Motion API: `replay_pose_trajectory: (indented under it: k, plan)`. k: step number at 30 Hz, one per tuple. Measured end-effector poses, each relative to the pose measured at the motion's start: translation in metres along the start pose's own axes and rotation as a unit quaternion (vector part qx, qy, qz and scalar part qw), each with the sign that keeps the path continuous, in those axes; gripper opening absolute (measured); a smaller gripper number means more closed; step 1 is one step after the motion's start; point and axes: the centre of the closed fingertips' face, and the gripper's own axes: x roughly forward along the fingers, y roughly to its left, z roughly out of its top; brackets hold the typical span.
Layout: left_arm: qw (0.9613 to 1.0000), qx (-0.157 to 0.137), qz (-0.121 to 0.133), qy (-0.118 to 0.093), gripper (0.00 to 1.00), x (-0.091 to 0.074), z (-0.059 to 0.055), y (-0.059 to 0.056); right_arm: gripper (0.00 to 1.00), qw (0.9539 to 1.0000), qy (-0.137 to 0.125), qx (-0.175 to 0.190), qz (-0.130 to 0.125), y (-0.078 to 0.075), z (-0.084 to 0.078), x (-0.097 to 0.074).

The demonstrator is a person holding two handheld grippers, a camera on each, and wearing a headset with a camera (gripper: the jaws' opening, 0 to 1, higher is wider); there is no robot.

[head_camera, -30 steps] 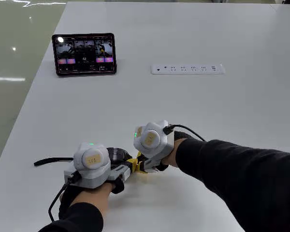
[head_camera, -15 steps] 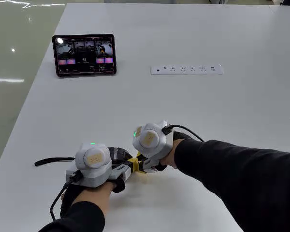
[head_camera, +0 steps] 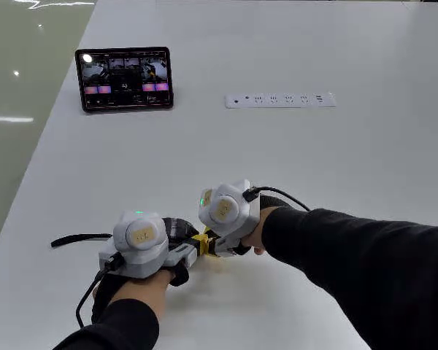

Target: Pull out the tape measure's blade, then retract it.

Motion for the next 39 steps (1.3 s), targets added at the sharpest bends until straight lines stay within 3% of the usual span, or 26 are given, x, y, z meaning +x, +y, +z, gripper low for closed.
replay_pose_trajectory:
  k: [3, 7, 9, 11, 13, 17, 25, 27, 33, 35, 38, 39]
  plan:
    - [1.0, -0.002, 0.0, -0.001, 0.64, 0.0, 0.0, 0.0, 0.12, 1.0, 0.001, -0.004, -0.001, 0.0, 0.0, 0.0]
    - [0.9998, -0.002, -0.019, 0.002, 0.66, 0.001, 0.003, 0.0, 0.13, 1.0, -0.006, 0.002, -0.003, 0.0, 0.001, 0.0]
    - [0.9994, 0.026, -0.024, -0.001, 0.66, 0.001, 0.006, -0.001, 0.13, 0.9999, -0.009, 0.009, -0.002, 0.001, 0.001, 0.0]
    - [0.9995, 0.009, -0.031, 0.002, 0.66, 0.0, 0.007, -0.001, 0.14, 0.9999, -0.012, 0.012, -0.002, 0.002, 0.001, -0.001]
    - [0.999, -0.026, -0.036, 0.004, 0.67, -0.001, 0.007, 0.0, 0.14, 0.9998, -0.013, 0.015, -0.002, 0.002, 0.0, -0.003]
    - [0.9989, -0.022, -0.041, -0.004, 0.7, -0.005, 0.015, 0.004, 0.14, 0.9996, -0.023, 0.018, -0.006, 0.0, 0.0, -0.01]
    - [0.9975, 0.032, -0.063, 0.004, 0.77, -0.014, 0.009, 0.009, 0.14, 0.9993, -0.033, 0.013, -0.014, 0.001, -0.003, -0.023]
    - [0.9954, 0.031, -0.09, -0.007, 0.8, -0.018, 0.012, 0.002, 0.15, 0.9988, -0.04, 0.02, -0.018, 0.001, -0.004, -0.027]
    - [0.992, 0.058, -0.113, -0.002, 0.89, -0.022, 0.008, 0.001, 0.17, 0.9972, -0.057, 0.037, -0.031, 0.0, -0.01, -0.041]
    - [0.99, 0.062, -0.126, -0.003, 0.98, -0.024, 0.008, -0.003, 0.17, 0.9963, -0.066, 0.041, -0.038, -0.002, -0.012, -0.048]
    - [0.9868, 0.07, -0.146, 0.004, 0.99, -0.028, 0.007, -0.008, 0.17, 0.9949, -0.076, 0.044, -0.049, -0.003, -0.018, -0.058]
    - [0.9831, 0.101, -0.152, 0.015, 0.99, -0.03, 0.003, -0.009, 0.17, 0.9941, -0.081, 0.048, -0.053, -0.002, -0.02, -0.062]
